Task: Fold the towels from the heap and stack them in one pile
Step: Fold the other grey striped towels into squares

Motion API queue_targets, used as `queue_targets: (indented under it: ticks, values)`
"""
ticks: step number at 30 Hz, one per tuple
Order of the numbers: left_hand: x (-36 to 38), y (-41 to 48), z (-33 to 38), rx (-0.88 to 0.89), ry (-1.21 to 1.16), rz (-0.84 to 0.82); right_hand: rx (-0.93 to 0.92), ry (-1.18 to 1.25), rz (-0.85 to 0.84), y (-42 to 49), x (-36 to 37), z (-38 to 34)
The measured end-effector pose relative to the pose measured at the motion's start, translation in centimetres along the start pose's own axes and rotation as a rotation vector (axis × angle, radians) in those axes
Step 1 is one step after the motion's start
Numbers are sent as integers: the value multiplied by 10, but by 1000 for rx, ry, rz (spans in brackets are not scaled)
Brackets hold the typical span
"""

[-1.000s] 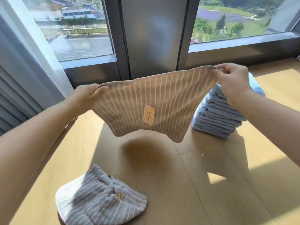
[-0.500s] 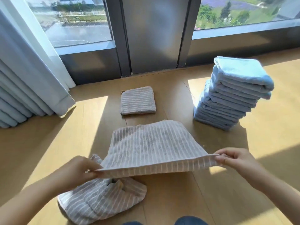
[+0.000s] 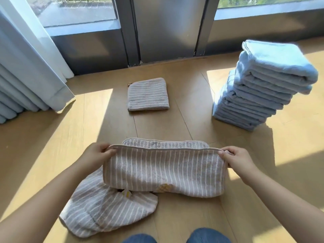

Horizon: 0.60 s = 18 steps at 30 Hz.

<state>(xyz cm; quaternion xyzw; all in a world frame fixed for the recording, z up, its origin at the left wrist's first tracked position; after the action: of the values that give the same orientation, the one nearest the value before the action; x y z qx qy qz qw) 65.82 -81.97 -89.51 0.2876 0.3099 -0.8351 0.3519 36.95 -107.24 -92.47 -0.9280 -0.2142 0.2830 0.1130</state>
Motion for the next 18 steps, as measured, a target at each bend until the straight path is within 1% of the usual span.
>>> queue_targets:
  ticks: [4,9,11,12,15,17,18]
  values:
    - [17,36,4,-60,-91,67,16,-67,40,33,19,7]
    - [57,64,-16,-219,-132,83,-12,-191,47,64,41,17]
    - [68,70,-23,-250,-112,107,-17,-251,73,71,47,21]
    - [72,74,-26,-239,-89,125,-14,-282,99,75,49,23]
    - [76,80,-23,-127,4,165,-50,-359,156,82,52,27]
    - [76,86,-19,-82,13,185,-72,-366,173,87,53,26]
    - [77,90,-18,-87,8,190,-74,-352,193,90,53,23]
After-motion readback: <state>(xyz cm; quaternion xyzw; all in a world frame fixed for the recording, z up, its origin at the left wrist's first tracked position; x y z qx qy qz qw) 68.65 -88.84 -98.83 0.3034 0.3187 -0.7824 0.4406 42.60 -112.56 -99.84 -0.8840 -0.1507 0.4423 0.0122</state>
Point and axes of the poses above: each hand's wrist, its own y-axis towards the middle knuckle, its own x-axis out of the palm, z = x × y, the point moved 2 cm from there along y, towards the middle knuckle, and after that the axes turned 8 degrees about z, right-handed, at the moved point
